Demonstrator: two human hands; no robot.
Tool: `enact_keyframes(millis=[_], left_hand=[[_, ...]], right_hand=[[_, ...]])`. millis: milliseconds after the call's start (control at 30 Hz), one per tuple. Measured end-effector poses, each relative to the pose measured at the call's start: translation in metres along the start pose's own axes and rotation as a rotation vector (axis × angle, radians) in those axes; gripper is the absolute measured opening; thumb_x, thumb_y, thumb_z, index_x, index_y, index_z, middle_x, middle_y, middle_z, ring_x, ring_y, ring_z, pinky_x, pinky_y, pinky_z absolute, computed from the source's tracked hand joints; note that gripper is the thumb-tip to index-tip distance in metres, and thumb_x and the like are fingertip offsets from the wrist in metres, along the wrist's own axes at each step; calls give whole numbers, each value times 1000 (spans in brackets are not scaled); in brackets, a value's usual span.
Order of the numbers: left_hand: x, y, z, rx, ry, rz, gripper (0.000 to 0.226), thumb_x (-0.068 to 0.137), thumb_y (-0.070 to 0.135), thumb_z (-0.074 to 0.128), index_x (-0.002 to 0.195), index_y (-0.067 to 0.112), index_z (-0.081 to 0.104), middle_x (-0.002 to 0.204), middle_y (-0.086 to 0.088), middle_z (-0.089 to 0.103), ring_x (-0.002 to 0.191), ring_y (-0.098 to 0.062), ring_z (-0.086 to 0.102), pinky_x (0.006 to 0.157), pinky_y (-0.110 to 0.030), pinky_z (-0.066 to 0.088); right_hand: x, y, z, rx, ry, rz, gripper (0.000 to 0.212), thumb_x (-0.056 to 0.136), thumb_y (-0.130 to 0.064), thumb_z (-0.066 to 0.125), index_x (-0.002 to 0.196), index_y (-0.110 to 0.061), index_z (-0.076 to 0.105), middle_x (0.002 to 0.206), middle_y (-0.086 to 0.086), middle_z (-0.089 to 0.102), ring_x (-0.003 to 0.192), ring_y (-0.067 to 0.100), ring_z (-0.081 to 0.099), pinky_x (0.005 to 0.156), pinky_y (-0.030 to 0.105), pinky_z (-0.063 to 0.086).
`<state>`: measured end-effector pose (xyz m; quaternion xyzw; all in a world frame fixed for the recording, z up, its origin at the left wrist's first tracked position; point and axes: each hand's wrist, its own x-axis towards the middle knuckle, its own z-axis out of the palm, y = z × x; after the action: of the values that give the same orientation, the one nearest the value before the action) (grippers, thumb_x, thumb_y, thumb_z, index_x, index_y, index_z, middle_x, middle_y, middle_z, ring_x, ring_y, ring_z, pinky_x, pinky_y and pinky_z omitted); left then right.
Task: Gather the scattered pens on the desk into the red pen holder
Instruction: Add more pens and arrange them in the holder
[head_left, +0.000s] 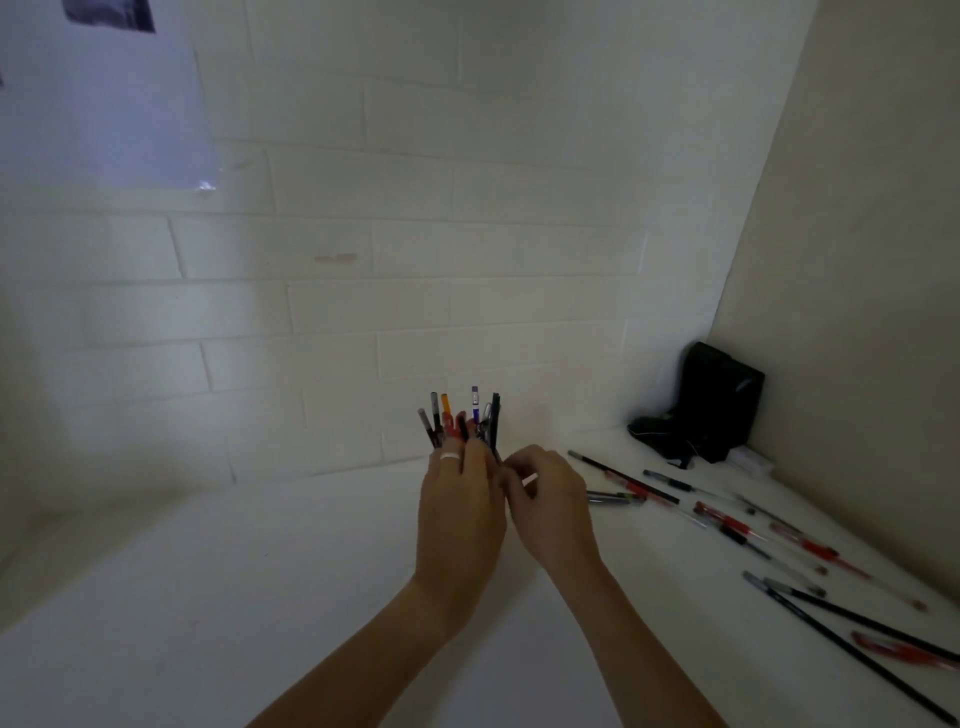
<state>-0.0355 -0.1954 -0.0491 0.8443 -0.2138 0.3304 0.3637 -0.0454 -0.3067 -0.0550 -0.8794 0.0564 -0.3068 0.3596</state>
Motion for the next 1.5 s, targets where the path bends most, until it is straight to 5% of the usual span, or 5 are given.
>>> enact_keyframes(millis=[433,700,1000,1167,1500], left_hand=[[-39,23,81,-126,-380,1,28,77,-7,50,94,15,52,92,4,46,78,-11,42,64,-16,31],[-31,19,109,-190,-461,-243,23,86,-1,52,106,11,54,97,-2,53,83,-13,46,64,-14,36],[-16,20,123,-113,-409,-367,25,94,8,55,119,9,47,116,-6,48,102,-22,54,85,-30,43],[-12,20,128,-182,-430,-413,32,98,16,54,128,5,49,100,-8,64,94,-23,63,71,-25,42],[10,45,54,-454,-139,-302,8,100,18,55,106,14,59,86,10,66,76,2,66,60,-8,51]], right_hand=[[10,119,-28,-553,-128,85,60,87,5,60,144,-11,49,150,11,47,140,30,43,113,39,39],[20,131,-23,-524,-128,54,18,85,-13,72,103,-14,75,104,8,72,108,27,64,86,36,53],[34,112,-51,-294,-382,403,26,81,-21,78,104,-12,73,101,8,71,94,21,67,74,26,50],[34,110,-59,-87,-396,420,12,80,-23,79,85,-13,80,72,7,71,59,11,58,50,20,38],[35,39,-90,472,-457,378,14,84,-14,78,96,-9,75,84,8,79,77,19,76,67,26,57]])
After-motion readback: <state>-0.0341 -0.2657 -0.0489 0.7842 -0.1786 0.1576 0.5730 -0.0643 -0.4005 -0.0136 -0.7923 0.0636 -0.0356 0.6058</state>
